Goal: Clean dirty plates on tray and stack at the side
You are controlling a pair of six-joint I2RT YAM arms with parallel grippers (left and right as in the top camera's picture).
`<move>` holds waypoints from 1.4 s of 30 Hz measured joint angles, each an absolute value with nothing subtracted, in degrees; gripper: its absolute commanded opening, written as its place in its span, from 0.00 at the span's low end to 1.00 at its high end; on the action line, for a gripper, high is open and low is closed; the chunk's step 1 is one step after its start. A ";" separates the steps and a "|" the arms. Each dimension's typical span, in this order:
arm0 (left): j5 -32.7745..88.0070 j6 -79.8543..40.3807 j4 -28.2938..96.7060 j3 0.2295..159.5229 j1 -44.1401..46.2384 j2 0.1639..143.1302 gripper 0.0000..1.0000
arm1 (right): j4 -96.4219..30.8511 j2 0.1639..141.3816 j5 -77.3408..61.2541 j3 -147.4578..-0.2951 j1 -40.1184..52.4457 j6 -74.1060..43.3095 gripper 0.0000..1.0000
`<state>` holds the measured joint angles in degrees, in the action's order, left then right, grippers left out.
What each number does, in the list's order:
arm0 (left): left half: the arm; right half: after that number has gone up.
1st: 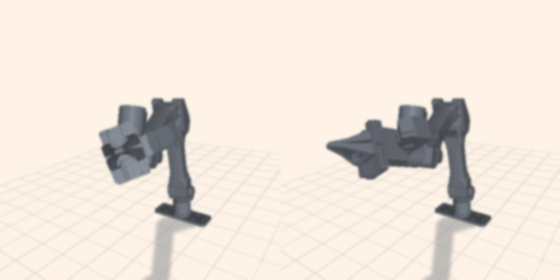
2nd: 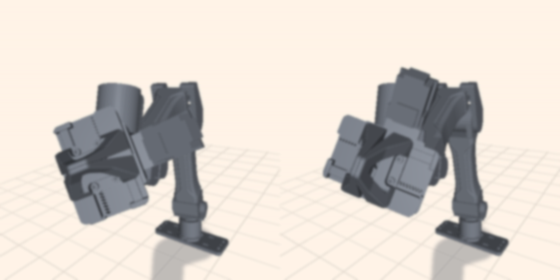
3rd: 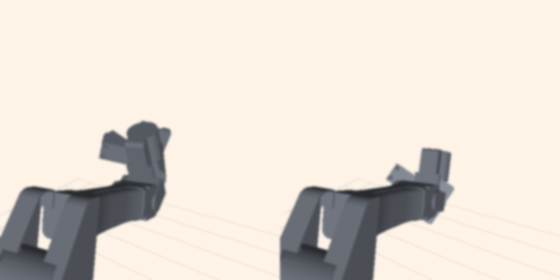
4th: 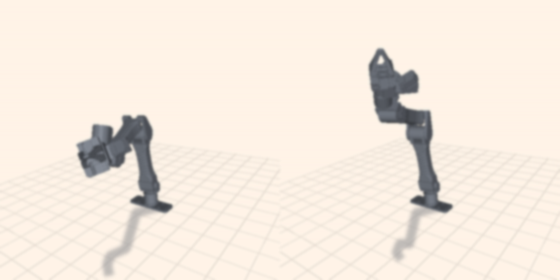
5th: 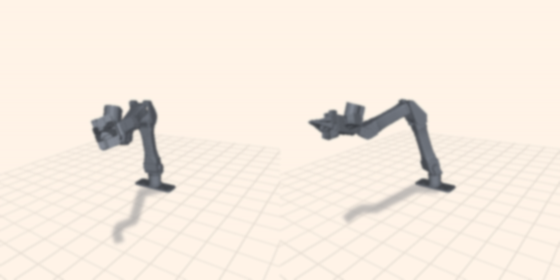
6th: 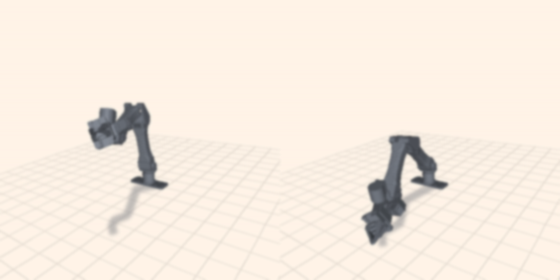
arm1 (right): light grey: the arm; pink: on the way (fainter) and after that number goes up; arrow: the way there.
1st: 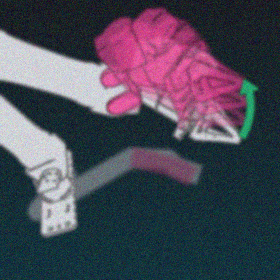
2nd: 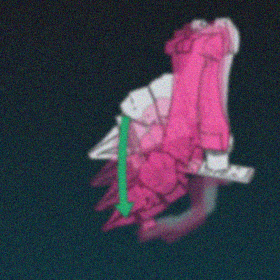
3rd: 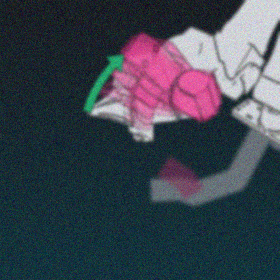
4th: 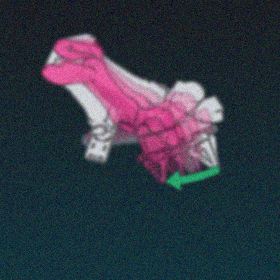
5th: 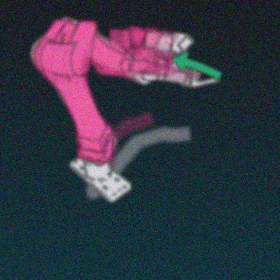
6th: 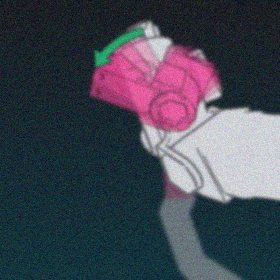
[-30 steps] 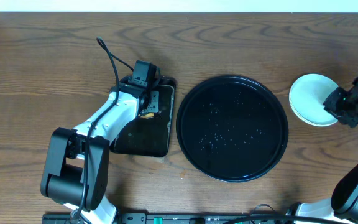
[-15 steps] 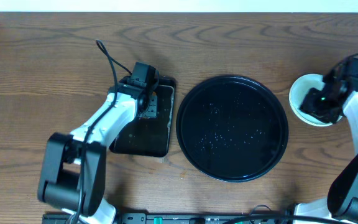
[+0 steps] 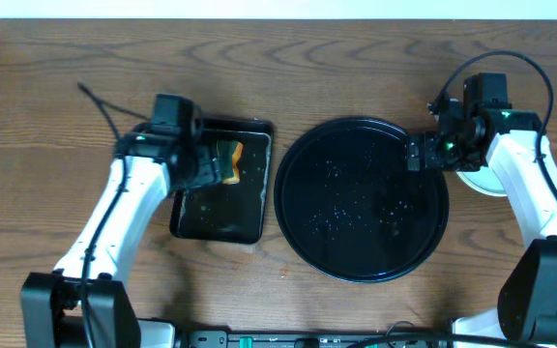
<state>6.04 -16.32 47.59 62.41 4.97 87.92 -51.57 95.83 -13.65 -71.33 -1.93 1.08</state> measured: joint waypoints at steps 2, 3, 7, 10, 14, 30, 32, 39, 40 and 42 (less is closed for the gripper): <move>7.18 -16.49 52.38 62.39 2.85 87.92 0.78 | -52.16 95.00 -13.50 -71.33 -1.93 0.89 0.99; 7.42 -16.43 54.02 62.39 2.07 87.90 0.78 | -52.25 94.37 -13.45 -71.33 -1.91 0.86 0.99; 8.29 -14.70 55.35 62.39 1.63 87.37 0.78 | -52.66 90.24 -12.25 -71.20 -1.72 0.45 0.99; 8.71 -13.47 54.89 62.24 2.66 86.00 0.78 | -52.23 86.54 -10.35 -70.00 -1.74 -0.43 0.99; 8.95 -12.71 51.37 59.96 4.51 81.25 0.79 | -50.19 81.67 -9.02 -65.60 -1.74 -0.99 0.99; 9.10 -8.93 46.02 43.88 5.48 43.09 0.79 | -41.41 52.49 -4.23 -45.12 1.52 -3.03 0.99; 9.10 -8.93 46.02 43.72 5.48 40.45 0.79 | -41.17 51.75 -4.05 -45.12 1.52 -3.20 0.99; 9.10 -8.93 46.06 43.72 5.48 38.59 0.79 | -42.54 52.14 -4.05 -44.82 1.52 -3.46 0.99; 9.10 -8.93 46.04 43.72 5.48 38.63 0.79 | -42.59 52.25 -4.08 -44.82 1.52 -3.46 0.99; 9.10 -8.93 46.04 43.72 5.48 38.68 0.79 | -42.59 52.36 -4.08 -44.82 1.52 -3.46 0.99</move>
<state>9.10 -8.93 46.04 43.72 5.48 38.68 -42.59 52.36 -4.08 -44.82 1.52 -3.46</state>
